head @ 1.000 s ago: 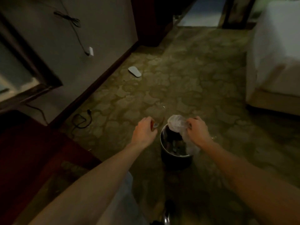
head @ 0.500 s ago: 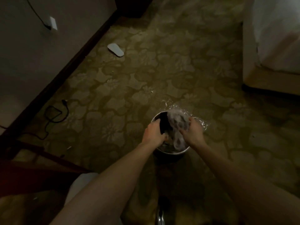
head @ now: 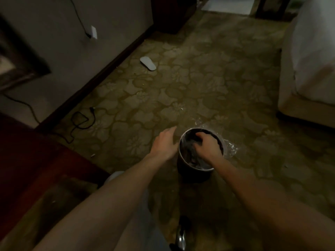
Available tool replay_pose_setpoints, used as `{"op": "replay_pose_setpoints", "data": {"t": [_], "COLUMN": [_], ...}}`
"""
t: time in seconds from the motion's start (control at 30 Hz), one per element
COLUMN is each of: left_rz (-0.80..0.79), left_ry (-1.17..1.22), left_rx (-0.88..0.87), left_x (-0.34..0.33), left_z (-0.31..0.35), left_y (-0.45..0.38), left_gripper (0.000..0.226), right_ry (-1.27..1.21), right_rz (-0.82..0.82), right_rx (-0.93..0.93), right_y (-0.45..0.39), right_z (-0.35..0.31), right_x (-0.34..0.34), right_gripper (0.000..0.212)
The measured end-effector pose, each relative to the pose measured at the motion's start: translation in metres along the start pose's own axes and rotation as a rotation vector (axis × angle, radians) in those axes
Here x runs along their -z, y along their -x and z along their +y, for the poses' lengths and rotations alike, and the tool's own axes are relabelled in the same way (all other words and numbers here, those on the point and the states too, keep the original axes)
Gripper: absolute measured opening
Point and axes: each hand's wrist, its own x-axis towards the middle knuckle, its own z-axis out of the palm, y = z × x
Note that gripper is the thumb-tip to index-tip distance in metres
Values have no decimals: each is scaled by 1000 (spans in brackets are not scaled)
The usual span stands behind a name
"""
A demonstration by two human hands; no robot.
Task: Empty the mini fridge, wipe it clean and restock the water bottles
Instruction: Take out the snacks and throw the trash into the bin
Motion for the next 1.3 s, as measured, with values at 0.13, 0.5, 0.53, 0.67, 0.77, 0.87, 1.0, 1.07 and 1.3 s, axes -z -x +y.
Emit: {"op": "replay_pose_setpoints", "data": {"t": [0.13, 0.5, 0.53, 0.67, 0.77, 0.87, 1.0, 1.07, 1.3], "left_rz": [137, 357, 381, 526, 618, 699, 747, 779, 843], "left_ry": [-82, -386, -408, -462, -524, -544, -541, -541, -490], "left_rx": [-60, -61, -62, -31, 42, 144, 310, 389, 638], "left_x": [52, 200, 215, 272, 308, 332, 356, 366, 393], "left_z": [-1, -22, -25, -44, -63, -87, -122, -138, -194], "left_y": [43, 189, 203, 266, 317, 368, 433, 463, 552], "left_gripper": [59, 46, 47, 44, 47, 46, 43, 42, 39], "right_ry": [93, 179, 170, 108, 69, 54, 33, 27, 4], "right_rz": [34, 90, 93, 119, 136, 162, 99, 44, -119], "right_rx": [159, 658, 696, 842, 934, 1015, 1096, 1155, 1230], "right_y": [27, 126, 135, 170, 196, 229, 271, 287, 339], "right_z": [-63, -255, -272, -339, -388, -428, -470, -490, -562], "right_x": [16, 25, 25, 26, 22, 14, -6, -18, -65], "right_gripper": [48, 56, 56, 51, 45, 44, 45, 46, 50]}}
